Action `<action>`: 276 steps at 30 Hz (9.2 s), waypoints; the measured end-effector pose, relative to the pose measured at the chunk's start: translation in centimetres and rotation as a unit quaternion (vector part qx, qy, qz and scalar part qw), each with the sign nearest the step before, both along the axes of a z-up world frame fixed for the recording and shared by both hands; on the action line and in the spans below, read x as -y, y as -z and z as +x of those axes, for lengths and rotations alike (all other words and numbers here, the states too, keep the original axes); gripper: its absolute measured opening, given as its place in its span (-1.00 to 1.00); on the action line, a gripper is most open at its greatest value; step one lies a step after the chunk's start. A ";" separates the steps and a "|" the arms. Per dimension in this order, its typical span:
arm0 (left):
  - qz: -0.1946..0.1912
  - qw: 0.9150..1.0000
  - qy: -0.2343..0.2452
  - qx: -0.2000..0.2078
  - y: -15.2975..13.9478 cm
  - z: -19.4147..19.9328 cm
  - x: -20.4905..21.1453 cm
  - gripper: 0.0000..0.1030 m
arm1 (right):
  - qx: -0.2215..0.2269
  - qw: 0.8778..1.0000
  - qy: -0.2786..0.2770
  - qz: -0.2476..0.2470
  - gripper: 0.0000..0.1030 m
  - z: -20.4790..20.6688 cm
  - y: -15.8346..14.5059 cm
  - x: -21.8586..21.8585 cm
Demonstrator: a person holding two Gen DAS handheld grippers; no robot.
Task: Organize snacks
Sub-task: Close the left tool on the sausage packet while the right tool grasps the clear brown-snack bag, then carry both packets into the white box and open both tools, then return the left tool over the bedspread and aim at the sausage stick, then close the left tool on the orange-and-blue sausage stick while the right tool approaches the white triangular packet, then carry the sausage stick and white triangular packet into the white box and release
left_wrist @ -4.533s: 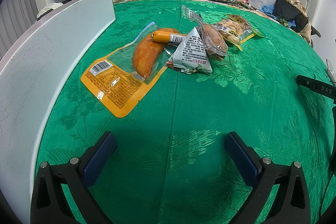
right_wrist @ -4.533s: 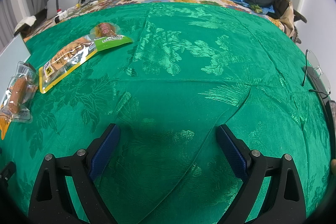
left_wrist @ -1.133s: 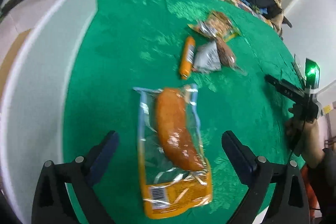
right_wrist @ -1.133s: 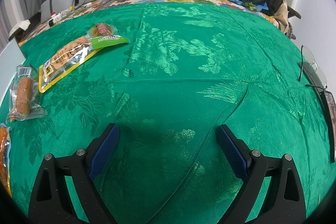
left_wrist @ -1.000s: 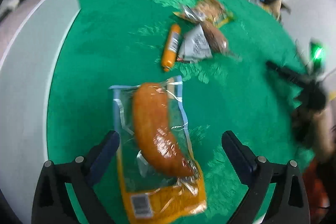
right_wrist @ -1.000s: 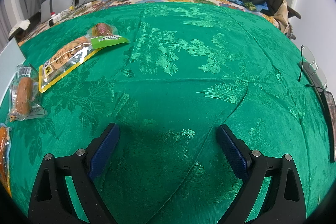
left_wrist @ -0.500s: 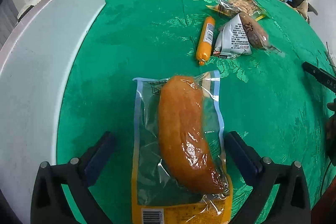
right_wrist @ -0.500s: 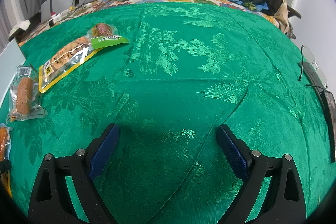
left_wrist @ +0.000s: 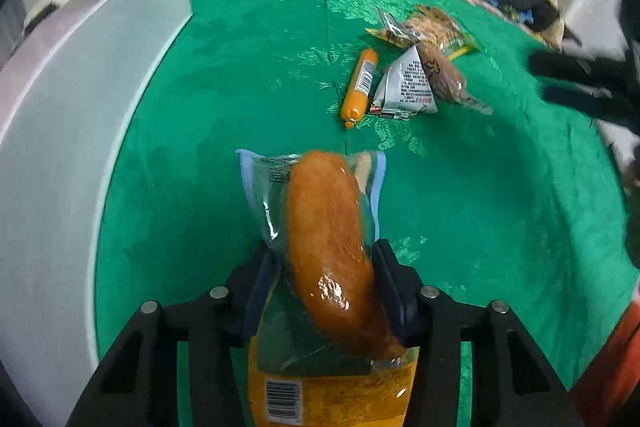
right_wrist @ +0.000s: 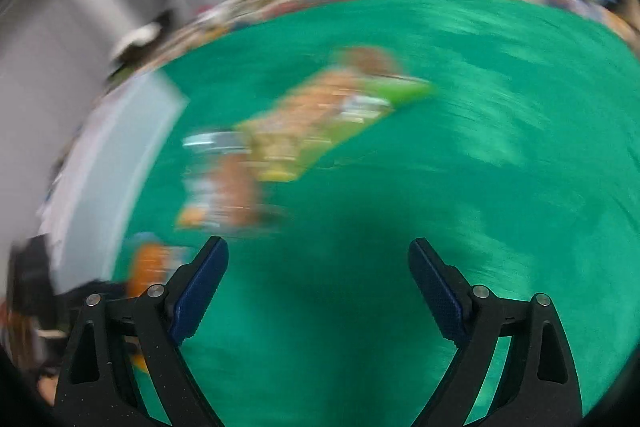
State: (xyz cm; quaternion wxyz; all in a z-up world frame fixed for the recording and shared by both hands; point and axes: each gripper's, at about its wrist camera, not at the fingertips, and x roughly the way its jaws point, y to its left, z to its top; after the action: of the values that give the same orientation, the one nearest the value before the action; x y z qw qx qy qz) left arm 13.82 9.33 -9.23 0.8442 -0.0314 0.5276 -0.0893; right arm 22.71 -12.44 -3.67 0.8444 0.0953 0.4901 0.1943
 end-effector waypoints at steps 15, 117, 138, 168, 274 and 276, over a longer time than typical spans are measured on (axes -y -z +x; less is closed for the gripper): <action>-0.113 0.991 -0.061 0.030 -1.3 -3.8 -4.0 -0.20 | -0.058 0.995 -0.010 0.085 -0.21 -0.8 -0.6 -2.7; 0.059 0.994 -0.026 0.089 2.3 -0.6 3.9 1.00 | 0.065 0.974 0.133 -0.174 0.75 -7.9 6.4 3.7; 0.059 0.994 -0.026 0.089 2.3 -0.5 3.9 1.00 | 0.065 0.974 0.132 -0.173 0.78 -7.8 6.5 3.8; 0.056 0.993 0.084 0.057 -3.2 6.7 3.9 0.98 | 0.065 0.974 0.132 -0.171 0.78 -7.8 6.5 3.9; -0.180 0.967 -0.118 0.138 -10.0 -7.7 -10.6 -0.71 | 0.048 0.996 -0.046 0.055 -0.35 -1.7 -4.0 -9.8; -0.179 0.962 -0.141 0.151 -11.6 -8.1 -13.7 -0.71 | 0.063 0.990 -0.087 0.091 -0.35 -3.3 -7.1 -13.4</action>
State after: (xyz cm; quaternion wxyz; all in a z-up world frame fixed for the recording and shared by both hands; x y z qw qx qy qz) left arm 5.75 22.99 2.34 0.8986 -0.2426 0.3595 -0.0660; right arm 19.44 0.94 3.44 0.8412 0.1164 0.4225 0.3169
